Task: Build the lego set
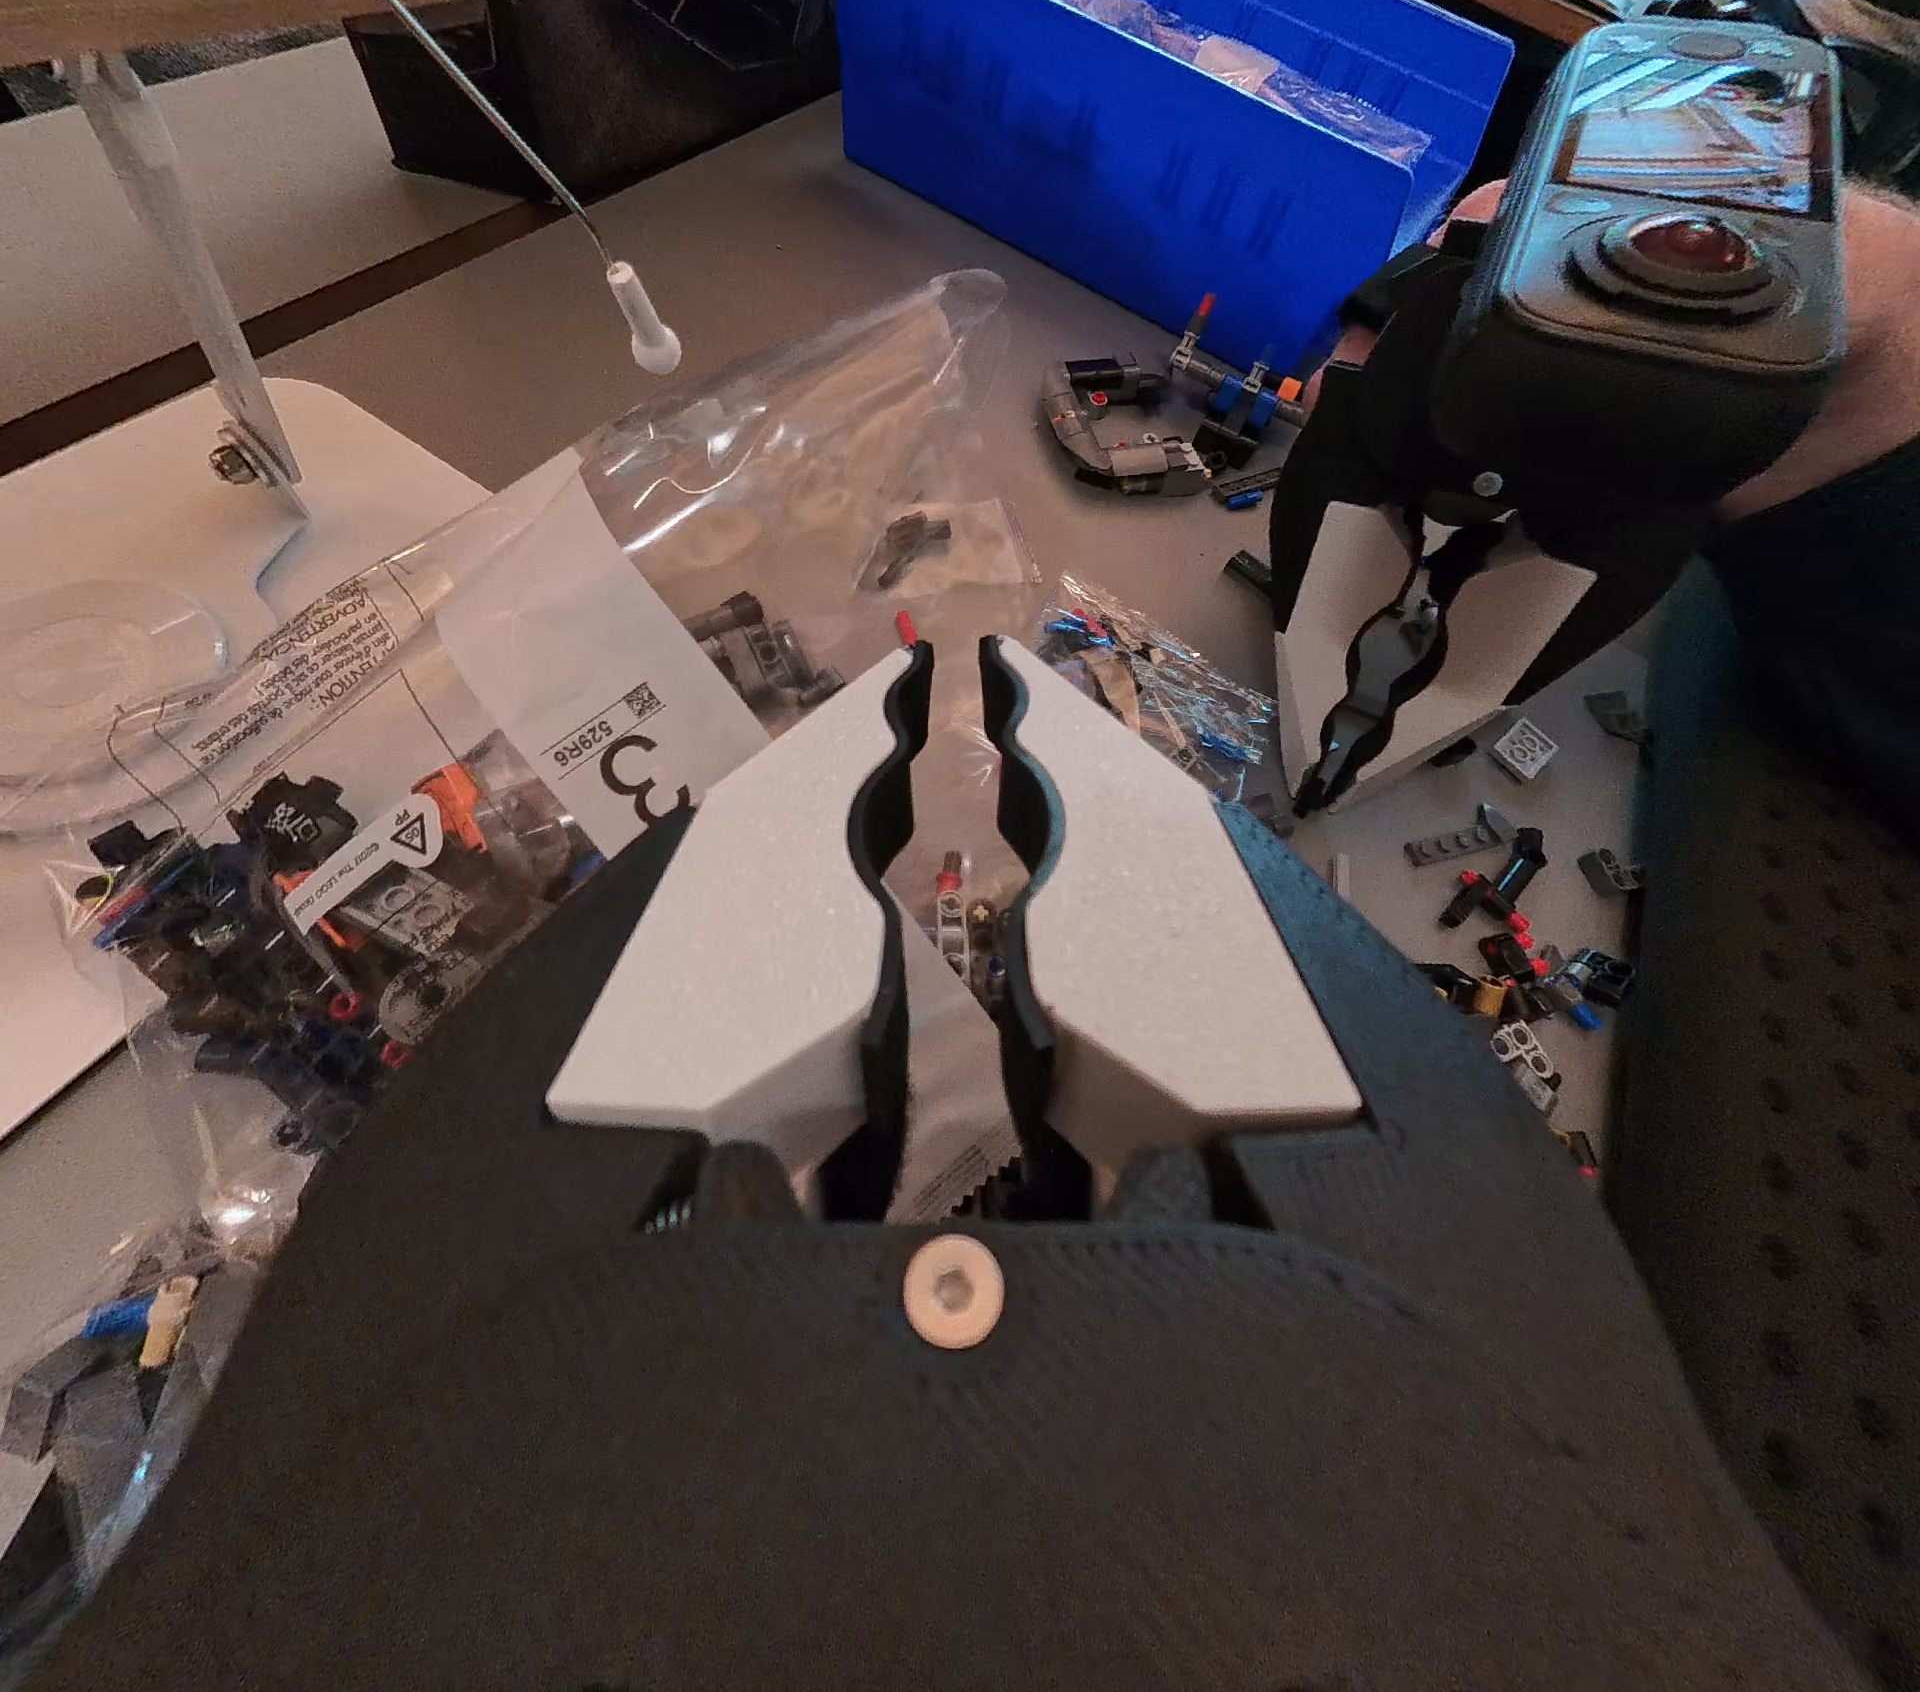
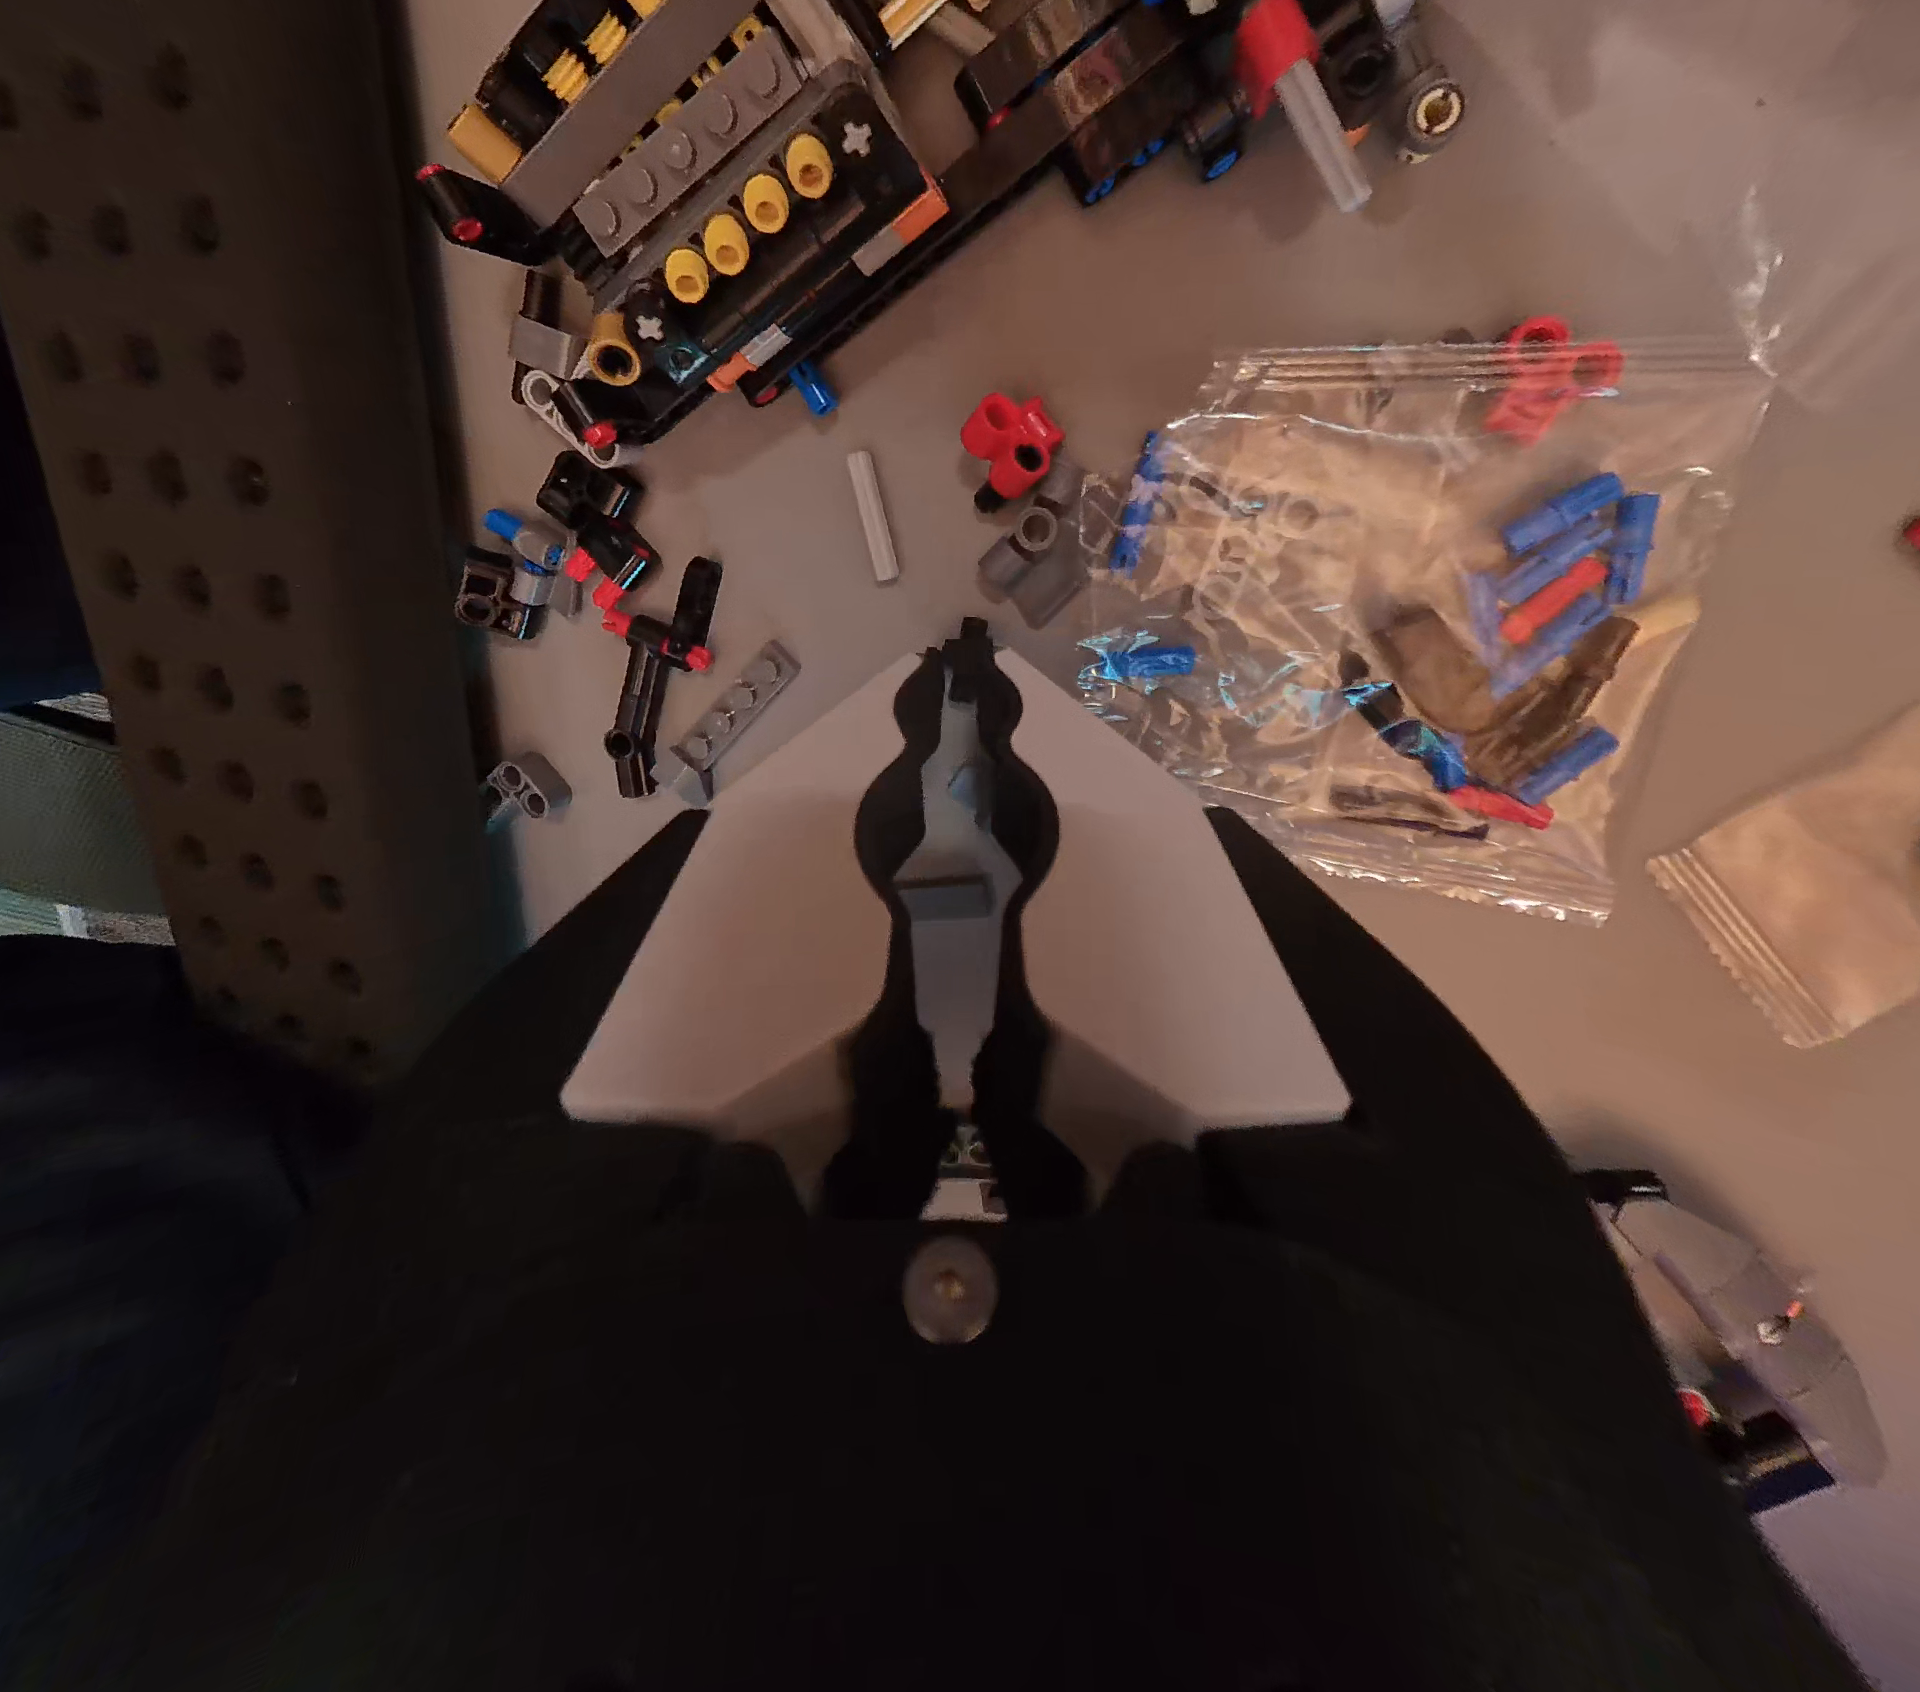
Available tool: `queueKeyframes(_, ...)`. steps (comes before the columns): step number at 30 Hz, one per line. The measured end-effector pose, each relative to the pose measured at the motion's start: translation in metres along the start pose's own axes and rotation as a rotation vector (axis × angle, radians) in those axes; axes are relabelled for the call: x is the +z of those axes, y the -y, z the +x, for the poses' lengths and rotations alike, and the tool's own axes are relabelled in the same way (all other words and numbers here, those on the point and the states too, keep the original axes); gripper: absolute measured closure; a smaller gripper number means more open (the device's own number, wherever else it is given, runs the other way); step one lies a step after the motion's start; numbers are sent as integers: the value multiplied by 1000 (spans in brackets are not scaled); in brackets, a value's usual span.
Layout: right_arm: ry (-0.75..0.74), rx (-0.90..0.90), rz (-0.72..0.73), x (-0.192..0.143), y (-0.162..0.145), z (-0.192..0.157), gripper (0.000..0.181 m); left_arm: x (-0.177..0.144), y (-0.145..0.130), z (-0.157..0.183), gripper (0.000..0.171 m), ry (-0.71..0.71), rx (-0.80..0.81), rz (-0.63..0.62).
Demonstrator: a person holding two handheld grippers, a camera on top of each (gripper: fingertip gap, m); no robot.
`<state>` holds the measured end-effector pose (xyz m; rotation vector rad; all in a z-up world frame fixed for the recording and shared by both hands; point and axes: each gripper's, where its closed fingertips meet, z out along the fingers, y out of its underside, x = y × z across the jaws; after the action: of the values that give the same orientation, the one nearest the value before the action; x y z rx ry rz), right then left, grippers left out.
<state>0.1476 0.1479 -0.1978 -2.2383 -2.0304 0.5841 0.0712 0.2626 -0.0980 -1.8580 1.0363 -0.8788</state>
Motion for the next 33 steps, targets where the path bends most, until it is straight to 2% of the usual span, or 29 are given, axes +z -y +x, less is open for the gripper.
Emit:
queueKeyframes(1, -1, -2, 1, 0, 0, 0, 179, 0, 0, 0, 164, 0, 0, 0)
queueKeyframes(4, 4, -8, 33, -4, 2, 0, 181, 0, 1, 0, 165, 2, -1, 4)
queueKeyframes(9, -37, -43, 217, -31, 25, 3, 181, -3, 5, 0, 165, 1, -1, 19)
queueKeyframes(14, -102, -32, 367, -51, 43, 19, 181, -6, 8, 1, 165, -1, -3, 34)
queueKeyframes(20, -153, 19, 459, -60, 61, 41, 181, -13, 15, -3, 165, 4, -25, 73)
queueKeyframes(25, -204, 51, 441, -58, 71, 55, 181, -16, 17, -2, 165, 1, -26, 85)
queueKeyframes(33, -266, 80, 252, -31, 46, 70, 171, -16, 18, 0, 164, -2, -15, 82)
